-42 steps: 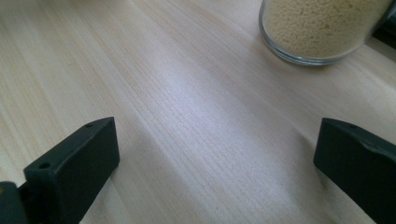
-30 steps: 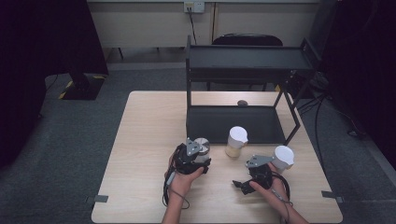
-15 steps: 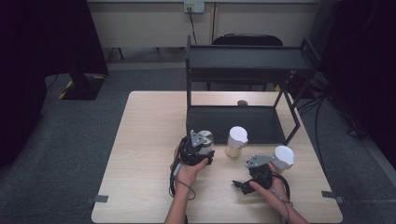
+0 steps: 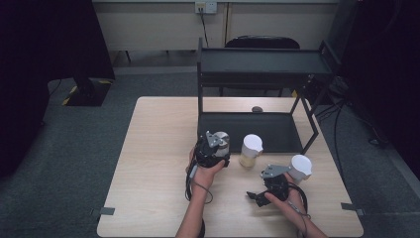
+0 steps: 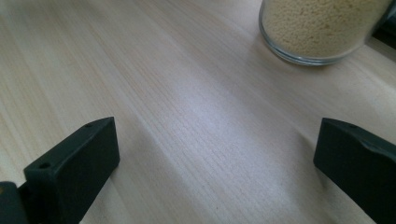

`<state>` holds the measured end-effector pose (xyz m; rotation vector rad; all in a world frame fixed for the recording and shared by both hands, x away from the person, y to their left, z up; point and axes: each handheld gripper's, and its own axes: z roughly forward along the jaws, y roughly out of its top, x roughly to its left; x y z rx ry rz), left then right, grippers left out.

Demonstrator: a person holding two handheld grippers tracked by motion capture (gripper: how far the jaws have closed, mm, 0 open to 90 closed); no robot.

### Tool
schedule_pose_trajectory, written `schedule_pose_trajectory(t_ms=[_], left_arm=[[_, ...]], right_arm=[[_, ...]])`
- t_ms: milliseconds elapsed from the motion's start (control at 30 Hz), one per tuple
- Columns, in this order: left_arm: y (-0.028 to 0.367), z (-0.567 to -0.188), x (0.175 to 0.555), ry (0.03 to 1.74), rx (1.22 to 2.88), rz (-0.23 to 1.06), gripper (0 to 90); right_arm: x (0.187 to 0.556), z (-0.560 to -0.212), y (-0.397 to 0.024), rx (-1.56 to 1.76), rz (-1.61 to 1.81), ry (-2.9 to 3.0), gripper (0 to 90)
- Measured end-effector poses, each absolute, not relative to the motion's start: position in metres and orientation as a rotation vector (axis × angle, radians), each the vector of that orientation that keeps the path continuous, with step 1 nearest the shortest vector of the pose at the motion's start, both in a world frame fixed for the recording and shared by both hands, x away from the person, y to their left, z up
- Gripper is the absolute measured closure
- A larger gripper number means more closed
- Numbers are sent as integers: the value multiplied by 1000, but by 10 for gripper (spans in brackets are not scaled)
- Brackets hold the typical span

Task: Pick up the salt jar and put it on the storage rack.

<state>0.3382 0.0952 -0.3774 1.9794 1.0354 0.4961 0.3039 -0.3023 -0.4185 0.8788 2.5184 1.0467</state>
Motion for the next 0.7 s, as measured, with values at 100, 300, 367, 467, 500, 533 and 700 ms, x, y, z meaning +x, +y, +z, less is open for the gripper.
schedule_pose_trajectory(t_ms=[100, 300, 367, 467, 500, 533, 700], left_arm=[[92, -379, 342, 1048, 1970, 495, 307], [84, -381, 350, 1071, 1968, 512, 306], [82, -380, 352, 1070, 1970, 521, 307], [79, -379, 354, 1074, 1971, 523, 307], [78, -379, 355, 1077, 1969, 528, 307], [77, -380, 355, 1083, 1961, 528, 307], [71, -380, 360, 1102, 1960, 553, 307]], right_arm=[[304, -418, -302, 879, 1046, 2518, 0], [304, -419, -302, 878, 1047, 2518, 0], [304, -419, -302, 878, 1046, 2518, 0], [304, -419, -302, 878, 1047, 2518, 0], [304, -419, -302, 878, 1047, 2518, 0], [304, -419, -302, 878, 1047, 2518, 0], [304, -419, -302, 878, 1047, 2518, 0]])
